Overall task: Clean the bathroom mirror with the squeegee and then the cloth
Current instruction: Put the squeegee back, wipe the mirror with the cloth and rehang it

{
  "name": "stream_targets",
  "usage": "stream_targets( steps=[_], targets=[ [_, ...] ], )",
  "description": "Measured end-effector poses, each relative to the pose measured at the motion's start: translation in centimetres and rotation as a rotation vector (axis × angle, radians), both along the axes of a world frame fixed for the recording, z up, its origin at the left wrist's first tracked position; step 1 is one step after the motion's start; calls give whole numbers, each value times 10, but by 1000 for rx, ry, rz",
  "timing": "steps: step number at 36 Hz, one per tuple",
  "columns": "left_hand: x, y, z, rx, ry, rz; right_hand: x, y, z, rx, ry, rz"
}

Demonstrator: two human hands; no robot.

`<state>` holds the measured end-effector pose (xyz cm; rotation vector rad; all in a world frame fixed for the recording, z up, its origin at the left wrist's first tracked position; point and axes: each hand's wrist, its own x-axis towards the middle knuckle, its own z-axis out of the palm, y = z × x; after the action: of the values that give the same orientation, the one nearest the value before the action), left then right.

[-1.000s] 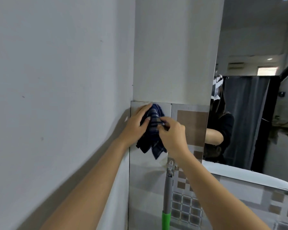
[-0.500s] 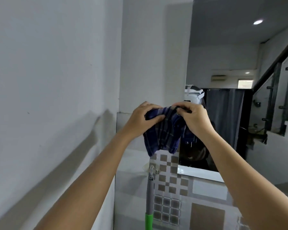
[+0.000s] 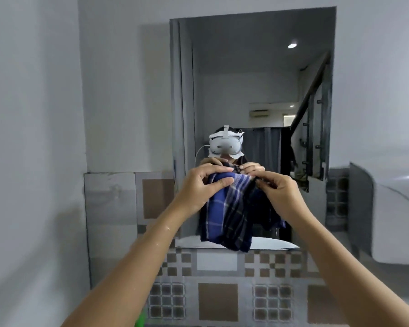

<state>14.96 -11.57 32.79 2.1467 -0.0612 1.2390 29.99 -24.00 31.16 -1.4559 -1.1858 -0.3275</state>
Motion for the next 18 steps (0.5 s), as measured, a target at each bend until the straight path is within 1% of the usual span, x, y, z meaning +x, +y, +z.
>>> stream_targets(
  steps=[5,9,10,12,15,18],
  targets=[
    [43,-12,9,37,-101,93,19,-12,-2,98,-40,-115],
    [64,-15,26,13,-144,126,15,-13,6,278,-87,-244],
    [68,-14,31,8,-154,130,11,-12,9,318,-74,-239],
    [76,-9,45,-3,-169,147,0,-5,17,353,4,-160],
    [85,4,73,-19,-188,154,-13,17,31,321,130,-13],
    [86,15,108,-54,-231,132,-14,48,51,296,122,51]
  ],
)
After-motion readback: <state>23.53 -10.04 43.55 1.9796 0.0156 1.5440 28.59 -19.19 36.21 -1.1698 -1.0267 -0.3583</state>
